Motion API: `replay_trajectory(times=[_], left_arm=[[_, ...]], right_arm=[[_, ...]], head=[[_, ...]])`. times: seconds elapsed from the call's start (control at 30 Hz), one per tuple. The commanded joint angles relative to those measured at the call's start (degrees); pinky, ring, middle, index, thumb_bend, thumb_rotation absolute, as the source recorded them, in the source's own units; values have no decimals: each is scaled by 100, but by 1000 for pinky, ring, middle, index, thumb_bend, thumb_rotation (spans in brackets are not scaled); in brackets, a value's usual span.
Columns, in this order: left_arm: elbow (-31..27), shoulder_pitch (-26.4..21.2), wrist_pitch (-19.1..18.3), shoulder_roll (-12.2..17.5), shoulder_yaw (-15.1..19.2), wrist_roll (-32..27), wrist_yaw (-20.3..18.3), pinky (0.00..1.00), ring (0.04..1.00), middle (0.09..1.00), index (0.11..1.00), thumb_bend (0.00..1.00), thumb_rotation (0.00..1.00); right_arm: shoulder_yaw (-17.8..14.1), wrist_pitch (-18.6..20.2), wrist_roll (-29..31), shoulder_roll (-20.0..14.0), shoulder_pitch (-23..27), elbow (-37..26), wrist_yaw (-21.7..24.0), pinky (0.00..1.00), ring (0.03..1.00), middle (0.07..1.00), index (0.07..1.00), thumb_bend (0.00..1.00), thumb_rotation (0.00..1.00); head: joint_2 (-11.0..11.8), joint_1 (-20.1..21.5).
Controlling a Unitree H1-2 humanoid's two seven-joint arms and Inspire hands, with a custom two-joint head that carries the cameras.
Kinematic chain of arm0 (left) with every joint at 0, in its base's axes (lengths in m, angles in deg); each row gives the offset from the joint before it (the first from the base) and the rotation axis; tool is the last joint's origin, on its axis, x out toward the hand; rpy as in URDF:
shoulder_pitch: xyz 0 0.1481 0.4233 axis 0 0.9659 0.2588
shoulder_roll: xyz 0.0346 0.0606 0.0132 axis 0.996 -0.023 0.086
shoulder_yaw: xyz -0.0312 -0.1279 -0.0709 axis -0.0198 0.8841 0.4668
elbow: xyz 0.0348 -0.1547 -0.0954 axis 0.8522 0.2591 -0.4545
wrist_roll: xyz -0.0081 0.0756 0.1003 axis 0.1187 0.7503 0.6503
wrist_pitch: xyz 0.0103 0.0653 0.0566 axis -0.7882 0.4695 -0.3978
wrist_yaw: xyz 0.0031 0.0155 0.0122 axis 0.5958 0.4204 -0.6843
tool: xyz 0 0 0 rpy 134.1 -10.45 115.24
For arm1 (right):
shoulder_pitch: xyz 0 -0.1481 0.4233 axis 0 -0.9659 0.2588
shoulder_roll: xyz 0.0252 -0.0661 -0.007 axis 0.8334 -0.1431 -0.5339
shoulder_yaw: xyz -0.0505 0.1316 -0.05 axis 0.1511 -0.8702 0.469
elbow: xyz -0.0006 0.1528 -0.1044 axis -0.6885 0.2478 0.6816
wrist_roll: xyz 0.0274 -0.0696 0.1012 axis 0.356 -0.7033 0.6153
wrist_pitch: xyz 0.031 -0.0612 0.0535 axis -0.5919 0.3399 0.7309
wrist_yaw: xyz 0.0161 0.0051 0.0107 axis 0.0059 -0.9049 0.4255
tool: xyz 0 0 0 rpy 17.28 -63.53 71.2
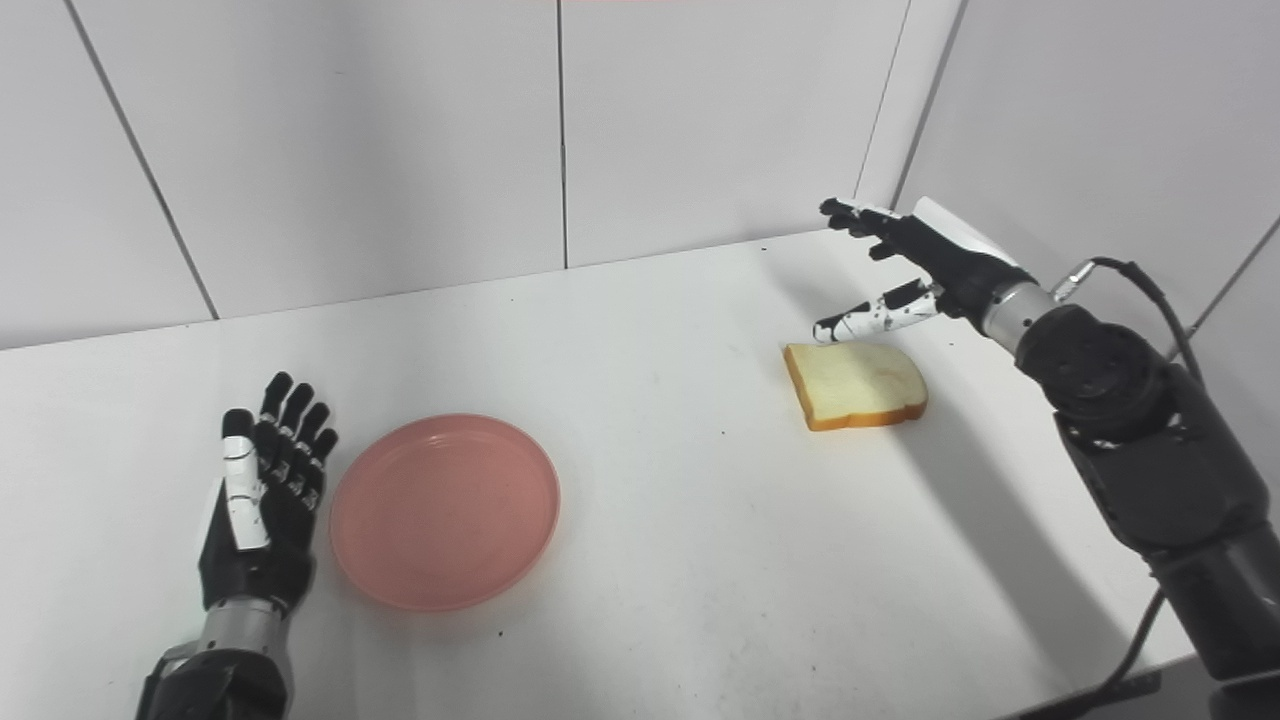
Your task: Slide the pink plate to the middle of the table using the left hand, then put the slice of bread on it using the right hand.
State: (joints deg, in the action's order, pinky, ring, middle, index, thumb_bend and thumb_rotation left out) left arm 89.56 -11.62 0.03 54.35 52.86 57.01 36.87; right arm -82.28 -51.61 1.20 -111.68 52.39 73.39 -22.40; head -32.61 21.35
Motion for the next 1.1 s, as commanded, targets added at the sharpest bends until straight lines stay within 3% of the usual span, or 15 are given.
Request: replay_trajectory(times=[0.0, 0.17, 0.53, 0.83, 0.97, 1.07], left_arm=[[-122, -86, 17, 31, 9, -78, -104, 992, 993, 992, 966, 680, 1000], [-43, -130, 97, 53, 22, -58, -121, 990, 987, 987, 964, 682, 1000], [9, -164, 131, 17, 59, -69, -153, 994, 987, 991, 965, 700, 1000], [-5, -156, 131, 0, 50, -77, -185, 995, 987, 987, 964, 691, 1000], [15, -153, 165, 10, 49, -105, -240, 997, 988, 987, 964, 692, 1000], [-13, -147, 170, 3, 54, -130, -284, 995, 983, 986, 961, 689, 998]], right_arm=[[-4, -104, -117, -367, 342, 7, 77, 922, 974, 947, 945, 958, 287], [209, -174, -331, -442, 599, 289, 237, 930, 973, 943, 946, 982, 281], [837, -853, -805, -612, 1144, 1194, 663, 925, 957, 946, 969, 1000, 252], [1146, -905, -1117, -552, 1346, 1449, 910, 922, 966, 965, 958, 1000, 205], [1297, -799, -1252, -586, 1397, 1411, 1113, 873, 955, 987, 980, 1000, 217], [1449, -940, -1436, -602, 1474, 1534, 1156, 882, 978, 999, 988, 1000, 238]], head=[[12, 28], [34, 68], [53, 69], [54, 50], [103, 116], [111, 119]])
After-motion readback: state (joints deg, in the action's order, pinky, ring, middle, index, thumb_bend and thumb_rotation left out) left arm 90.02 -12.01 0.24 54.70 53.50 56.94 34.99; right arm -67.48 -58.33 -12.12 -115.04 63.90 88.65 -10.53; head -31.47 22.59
